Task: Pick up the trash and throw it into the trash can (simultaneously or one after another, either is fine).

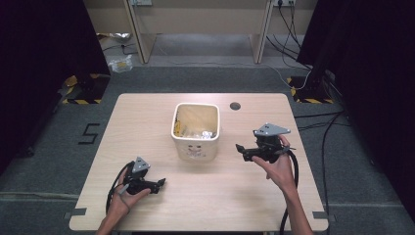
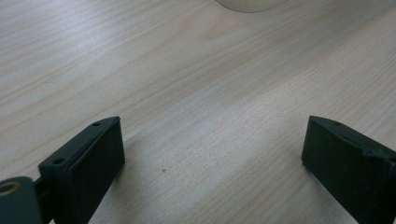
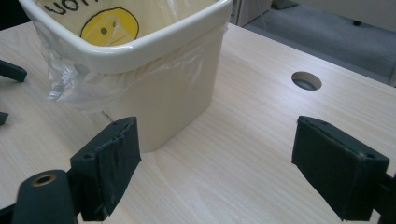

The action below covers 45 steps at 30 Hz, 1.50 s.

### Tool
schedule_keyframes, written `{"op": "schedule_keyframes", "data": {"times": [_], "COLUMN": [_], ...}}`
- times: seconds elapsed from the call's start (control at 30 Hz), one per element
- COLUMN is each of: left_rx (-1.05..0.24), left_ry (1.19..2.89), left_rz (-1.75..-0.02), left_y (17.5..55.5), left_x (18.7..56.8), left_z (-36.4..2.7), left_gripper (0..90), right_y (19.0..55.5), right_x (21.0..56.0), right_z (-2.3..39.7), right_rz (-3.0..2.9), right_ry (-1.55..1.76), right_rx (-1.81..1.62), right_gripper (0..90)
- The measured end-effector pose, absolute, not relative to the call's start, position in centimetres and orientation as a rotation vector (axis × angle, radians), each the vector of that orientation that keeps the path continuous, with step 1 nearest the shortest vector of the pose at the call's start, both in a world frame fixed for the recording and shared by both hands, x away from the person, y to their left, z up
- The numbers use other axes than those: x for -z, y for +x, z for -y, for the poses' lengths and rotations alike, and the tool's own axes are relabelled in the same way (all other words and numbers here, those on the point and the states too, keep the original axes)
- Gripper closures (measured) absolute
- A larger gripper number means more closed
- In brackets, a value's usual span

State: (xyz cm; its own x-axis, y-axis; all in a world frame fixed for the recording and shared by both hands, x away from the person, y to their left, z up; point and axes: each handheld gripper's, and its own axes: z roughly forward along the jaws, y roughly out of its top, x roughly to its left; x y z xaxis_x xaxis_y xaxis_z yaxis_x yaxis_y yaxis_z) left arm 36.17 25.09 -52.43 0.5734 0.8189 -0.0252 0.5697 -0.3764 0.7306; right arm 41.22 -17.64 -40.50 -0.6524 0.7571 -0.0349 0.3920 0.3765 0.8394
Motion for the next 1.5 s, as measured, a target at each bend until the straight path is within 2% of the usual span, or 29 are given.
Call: {"op": "schedule_keyframes", "data": {"times": [0.27, 0.7, 1.5], "left_rx": [-0.45, -0.448, -0.448], "left_ry": [2.091, 2.092, 2.093], "left_rz": [-1.104, -1.104, -1.104], "left_y": [36.2, 36.2, 36.2], "left_x": [52.4, 52.4, 52.4], "left_z": [-25.1, -25.1, -25.1], "left_gripper": [4.8, 4.8, 4.8], "right_y": [40.5, 39.9, 39.0], "right_x": [40.6, 44.2, 48.2], "right_z": [17.3, 17.7, 17.4], "right_rz": [-2.232, -2.281, -2.357], "right_ry": [0.962, 1.036, 1.094], "right_rx": [-1.188, -1.127, -1.045], "right_gripper": [15.6, 15.6, 15.7]}}
